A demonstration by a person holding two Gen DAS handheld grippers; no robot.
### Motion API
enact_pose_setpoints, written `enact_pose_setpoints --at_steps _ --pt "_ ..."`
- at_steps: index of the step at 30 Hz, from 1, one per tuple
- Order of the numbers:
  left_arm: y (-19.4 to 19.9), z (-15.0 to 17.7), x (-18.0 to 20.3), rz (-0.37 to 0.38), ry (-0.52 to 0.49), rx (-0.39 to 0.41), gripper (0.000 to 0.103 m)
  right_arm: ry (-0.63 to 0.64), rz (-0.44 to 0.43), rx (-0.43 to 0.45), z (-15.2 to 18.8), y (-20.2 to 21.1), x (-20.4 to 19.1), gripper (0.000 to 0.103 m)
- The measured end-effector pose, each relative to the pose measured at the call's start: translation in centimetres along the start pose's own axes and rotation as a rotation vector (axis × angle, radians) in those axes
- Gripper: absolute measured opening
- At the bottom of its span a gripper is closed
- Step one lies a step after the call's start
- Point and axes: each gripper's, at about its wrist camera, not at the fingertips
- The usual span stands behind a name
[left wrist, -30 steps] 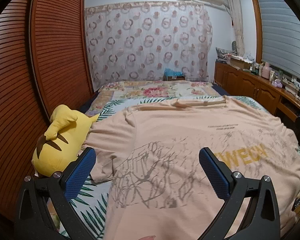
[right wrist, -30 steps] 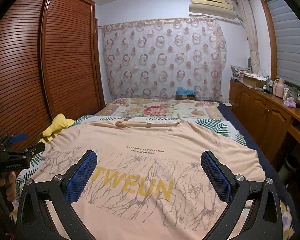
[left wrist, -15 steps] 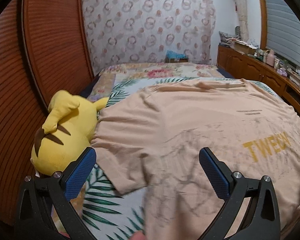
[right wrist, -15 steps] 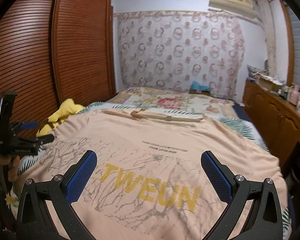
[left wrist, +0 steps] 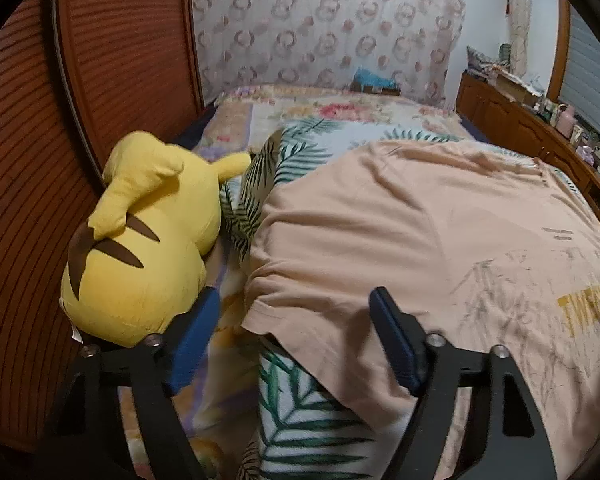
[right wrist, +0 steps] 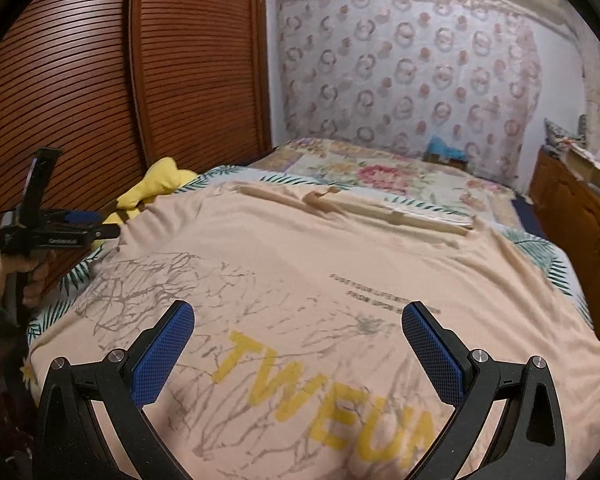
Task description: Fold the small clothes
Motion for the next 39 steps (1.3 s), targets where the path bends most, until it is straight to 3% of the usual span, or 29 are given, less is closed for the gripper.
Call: enact_pose_setpoints --at_steps 8,11,14,15,22,27,36,39 --pt "-1.4 -0.2 -0.7 0.043 0.012 -0.062 0.049 0.030 -0.080 -0.031 -0.7 -1.2 0.3 0.103" --pt "-1.4 -0.2 -0.6 0.063 0.004 -0.060 0.033 0.048 -0.102 -0.052 -0.6 -1.7 0.1 0.103" --pt "-1.1 -0.3 -0.2 0.005 -0.044 -0.036 0.011 0.060 -0.110 -0.063 -0.9 -1.8 0.4 0.103" --pt "-1.1 -0.3 0.0 0.003 -0.056 -0.039 0.009 0.059 -0.113 -0.062 -0.9 -1.6 0.5 0.103" --pt "0.9 -1.2 0.9 0.007 -0.097 0.015 0.004 0.054 -0.116 -0.051 -0.6 -1.0 1.2 0.103" --pt "2.8 -2.5 3.3 0.086 -0.117 0.061 0.004 0.048 -0.096 -0.030 -0.4 -0.5 0.9 0.103" --pt "5.1 -3.8 11.3 0.258 -0.217 0.083 0.004 0.022 -0.039 -0.008 0.7 1.4 1.7 0.103" --pt "5.4 -3.4 13.3 0.270 -0.247 0.082 0.004 0.015 -0.024 -0.005 1.0 1.7 1.5 0.103"
Point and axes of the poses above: each gripper's, at about its wrist camera, not at the fingertips, and y roughly against the way its jaws point, x to its right, z to its underside, and after that the axes turned 10 degrees about y, right-handed
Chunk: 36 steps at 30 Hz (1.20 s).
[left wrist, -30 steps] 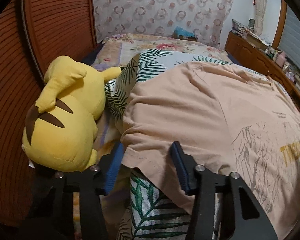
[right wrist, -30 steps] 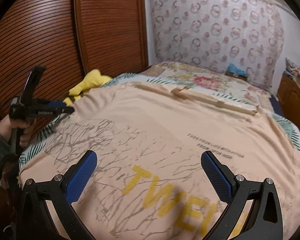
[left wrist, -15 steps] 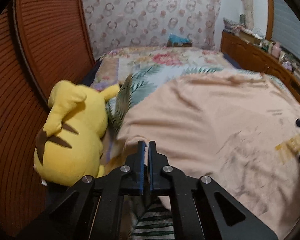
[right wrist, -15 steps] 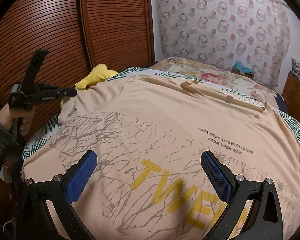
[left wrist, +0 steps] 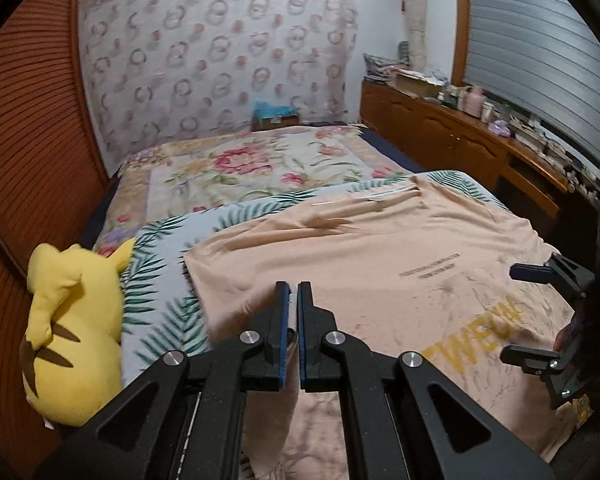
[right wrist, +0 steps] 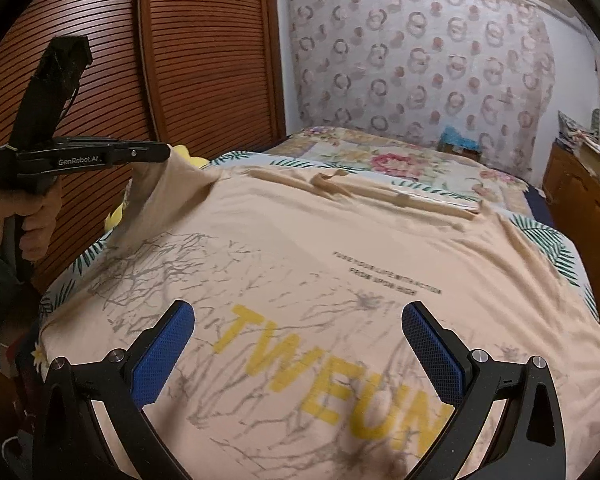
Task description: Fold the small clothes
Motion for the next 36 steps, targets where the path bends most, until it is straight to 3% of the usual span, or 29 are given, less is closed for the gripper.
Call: enact_pose_setpoints --at_steps 2,5,10,11,13,26,31,36 --pt "-0.1 0.0 0.7 -0.003 -0.015 0.005 0.005 -0.006 0.006 -0.002 0.1 0.0 -0.4 0.103" --pt "0.3 0.4 0.6 -0.008 0.001 0.011 0.029 -0.006 0.009 -0.008 0.1 0.0 -0.9 0.103" --pt "2.3 1.5 -0.5 -0.018 0.031 0.056 0.055 0.010 -0.002 -0.002 -0.5 0.1 -1.6 0.100" --pt "2.6 1.8 -0.7 -0.026 0.035 0.061 0.068 0.017 -0.009 -0.001 -0.7 -0.1 -1.8 0.098" --pt "3.5 2.4 -1.5 -0.034 0.048 0.084 0.079 0.036 -0.032 -0.002 -1.4 -0.6 -2.3 0.095" --pt "5.1 6.9 -5.9 -0.075 0.168 0.092 0.080 0.122 -0.217 -0.007 -6.4 -6.5 -4.4 0.045" --pt "5.1 8.5 -6.8 -0.103 0.199 0.092 0.080 0.148 -0.286 -0.034 -7.1 -10.1 -4.8 0.033" --pt "5.3 9.4 -7.5 -0.117 0.220 0.093 0.080 0.175 -0.352 -0.080 -8.1 -13.5 -6.4 0.029"
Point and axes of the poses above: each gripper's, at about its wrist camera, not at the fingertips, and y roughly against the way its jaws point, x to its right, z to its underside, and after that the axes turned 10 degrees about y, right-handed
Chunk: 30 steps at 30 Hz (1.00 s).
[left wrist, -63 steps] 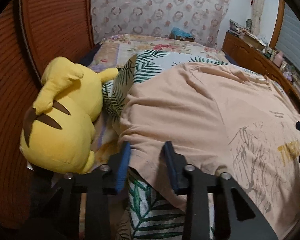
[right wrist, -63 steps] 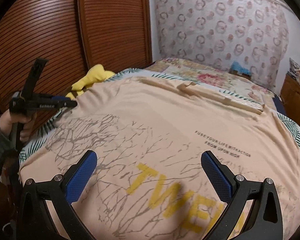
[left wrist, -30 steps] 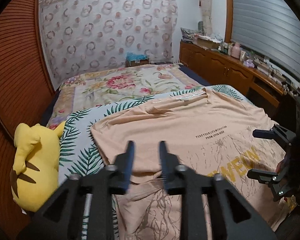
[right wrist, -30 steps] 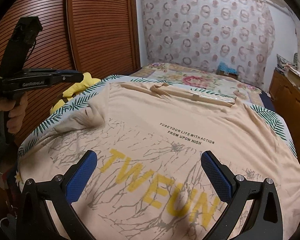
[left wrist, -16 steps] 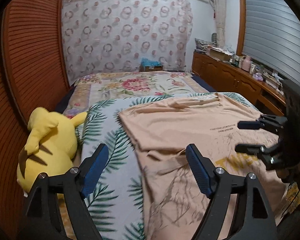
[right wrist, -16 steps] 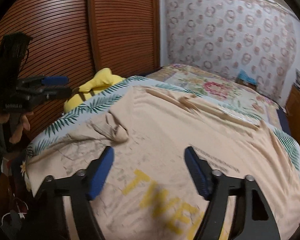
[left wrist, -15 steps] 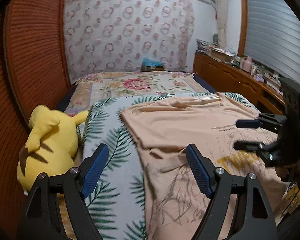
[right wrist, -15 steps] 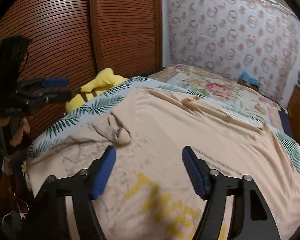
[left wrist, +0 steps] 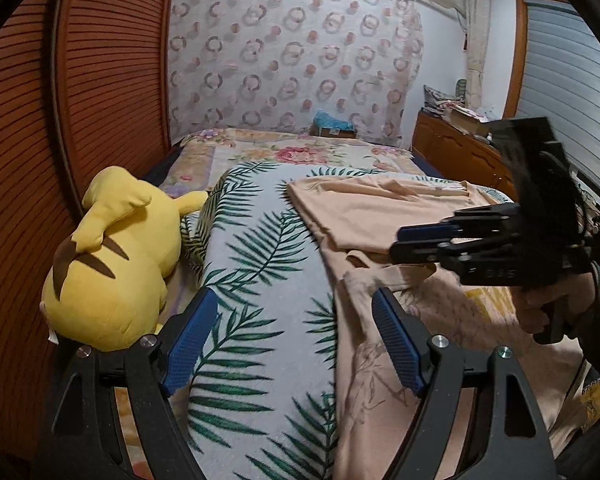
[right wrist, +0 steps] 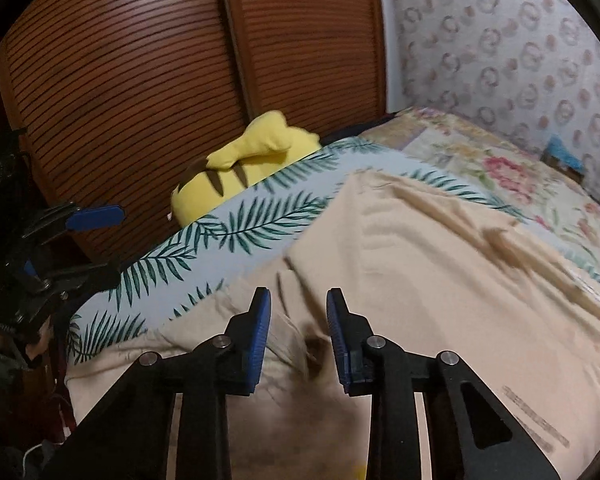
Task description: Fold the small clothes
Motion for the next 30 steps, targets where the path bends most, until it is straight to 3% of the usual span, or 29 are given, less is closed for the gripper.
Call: enact_pose_setpoints --at_steps 6,9,11,13,21,30 --pt "-0.1 0.5 -0.5 -0.006 0.007 -0.005 0.080 0.040 -0.014 -0.091 -1.3 -4.1 0.2 0.029" --pt "-0.1 0.7 -0.4 -0.003 0.008 -0.006 0.080 0.073 0.035 -0.113 -2.0 -5.3 0.0 0.020" --pt "-0.1 0.8 -0.3 0.000 0.008 -0.007 0.080 0.075 0.061 -0.124 -2.6 -5.4 0.0 0.005" --pt "-0.1 1.0 0.0 0.005 0.005 -0.008 0.080 0.075 0.063 -0.113 -2.6 -5.3 -0.1 0.003" --pt "-0.3 1.1 0.6 0.019 -0.001 -0.016 0.080 0.007 0.126 0.026 -1.6 -0.6 1.0 0.002" --pt "-0.8 1.1 1.9 0.030 -0.018 -0.032 0.080 -0.122 0.261 -0.023 1.3 0.7 3.5 0.002"
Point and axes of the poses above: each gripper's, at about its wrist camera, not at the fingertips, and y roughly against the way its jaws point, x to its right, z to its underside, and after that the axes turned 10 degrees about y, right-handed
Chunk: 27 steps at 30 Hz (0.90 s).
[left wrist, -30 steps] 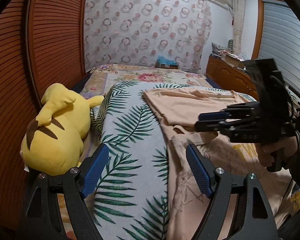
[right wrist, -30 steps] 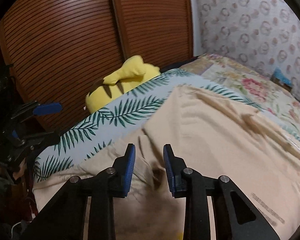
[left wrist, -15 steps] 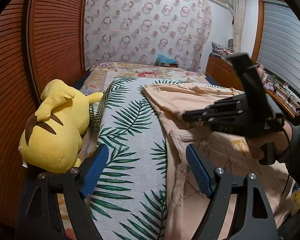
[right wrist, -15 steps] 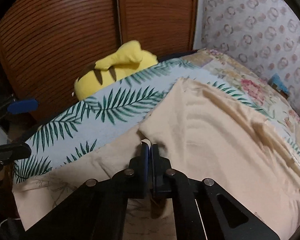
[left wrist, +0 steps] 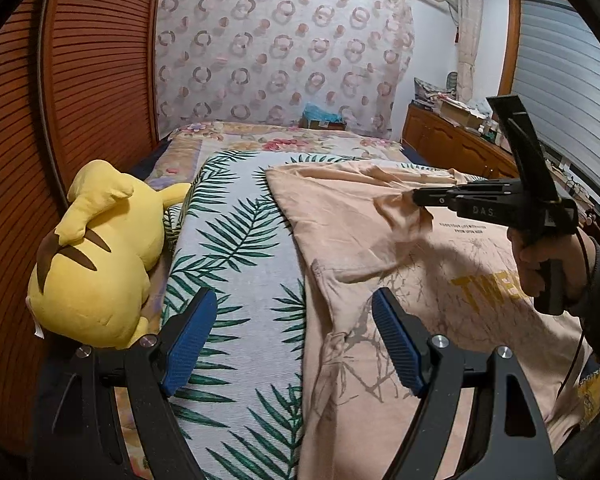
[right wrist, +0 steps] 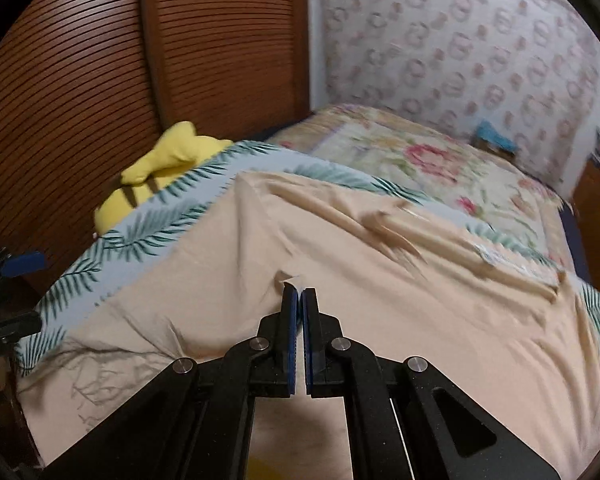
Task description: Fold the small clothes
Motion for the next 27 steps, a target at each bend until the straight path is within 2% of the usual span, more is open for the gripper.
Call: enact_pose_setpoints --at_steps 5,7,12,13,14,15,16,18,21,27 --pt "-0.4 -0.1 0.4 0.003 -0.005 -0.011 0.080 -0.043 0.056 -0.010 0.8 0.7 0.2 0.002" --pt "-0.7 -0.1 0.6 0.007 -0.008 -0.017 0.080 -0.046 0.052 -0.007 0.6 0.8 -0.1 0.002" --pt "-1.5 -0.5 1.2 0.014 -0.019 -0.033 0.080 -0.011 0.058 -0.023 0.6 1.5 -0.5 0.020" --pt "-1.7 -0.6 1.4 0.030 -0.019 -0.036 0.080 -0.008 0.059 -0.026 0.6 1.6 -0.2 0.031" --pt "-1.8 -0.7 1.6 0.041 -0.020 -0.038 0.075 -0.006 0.068 -0.035 0.8 1.8 0.1 0.043" --pt "-2.0 -0.9 1.7 0.054 -0.021 -0.045 0.067 -0.004 0.072 -0.043 1.1 1.9 0.2 0.047" --pt "-2.3 -1.1 1.9 0.065 -0.024 -0.056 0.063 -0.003 0.068 -0.047 1.5 2.1 0.4 0.048" --pt "-2.9 -1.3 2.3 0.076 -0.028 -0.072 0.047 -0.006 0.064 -0.061 1.8 2.3 1.0 0.048" --pt "-3.9 -1.5 2.8 0.086 -0.040 -0.102 0.034 -0.016 0.069 -0.090 2.8 2.4 1.5 0.048" --pt "-5.9 -1.9 3.9 0.065 -0.084 -0.143 0.031 -0.017 0.047 -0.110 3.8 2.6 2.2 0.048"
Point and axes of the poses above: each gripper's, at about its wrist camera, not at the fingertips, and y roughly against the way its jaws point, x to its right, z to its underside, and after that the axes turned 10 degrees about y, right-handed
